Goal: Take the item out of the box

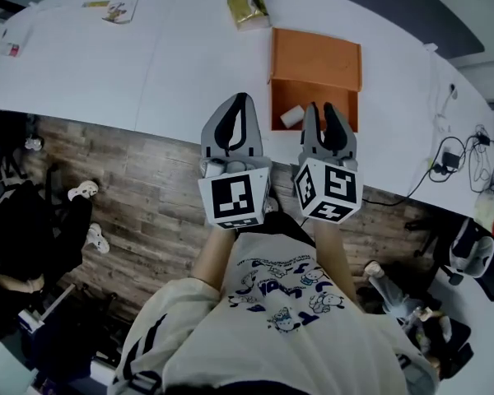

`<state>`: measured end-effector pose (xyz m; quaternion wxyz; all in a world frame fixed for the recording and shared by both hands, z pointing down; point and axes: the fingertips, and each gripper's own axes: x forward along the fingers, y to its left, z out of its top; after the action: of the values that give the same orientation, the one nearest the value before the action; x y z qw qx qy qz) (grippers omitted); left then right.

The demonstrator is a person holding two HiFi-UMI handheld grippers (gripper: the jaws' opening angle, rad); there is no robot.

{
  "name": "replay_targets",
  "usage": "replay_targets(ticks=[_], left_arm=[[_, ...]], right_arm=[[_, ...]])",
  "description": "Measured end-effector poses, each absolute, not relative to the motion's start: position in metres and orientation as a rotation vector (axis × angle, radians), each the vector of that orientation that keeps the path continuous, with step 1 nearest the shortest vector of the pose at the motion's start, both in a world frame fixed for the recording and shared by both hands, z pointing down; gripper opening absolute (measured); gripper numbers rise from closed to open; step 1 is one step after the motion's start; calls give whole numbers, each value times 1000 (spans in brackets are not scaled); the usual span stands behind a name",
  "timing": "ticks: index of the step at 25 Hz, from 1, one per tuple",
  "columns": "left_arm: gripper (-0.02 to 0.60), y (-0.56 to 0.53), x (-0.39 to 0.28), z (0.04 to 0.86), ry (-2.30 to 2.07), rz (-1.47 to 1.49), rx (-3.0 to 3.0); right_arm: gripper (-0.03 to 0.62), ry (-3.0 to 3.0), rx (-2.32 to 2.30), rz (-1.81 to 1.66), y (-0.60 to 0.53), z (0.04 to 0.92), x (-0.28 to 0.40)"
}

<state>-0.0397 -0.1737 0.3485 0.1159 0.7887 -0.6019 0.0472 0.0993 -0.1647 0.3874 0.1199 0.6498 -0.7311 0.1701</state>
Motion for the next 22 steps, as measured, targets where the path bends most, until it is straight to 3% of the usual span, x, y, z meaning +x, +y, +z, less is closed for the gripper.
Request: replay_targets(ticks=[22], left_arm=[[18, -212, -56, 396, -1617, 230, 2304]], right_arm=[[121, -1967, 1917, 573, -193, 431, 97]])
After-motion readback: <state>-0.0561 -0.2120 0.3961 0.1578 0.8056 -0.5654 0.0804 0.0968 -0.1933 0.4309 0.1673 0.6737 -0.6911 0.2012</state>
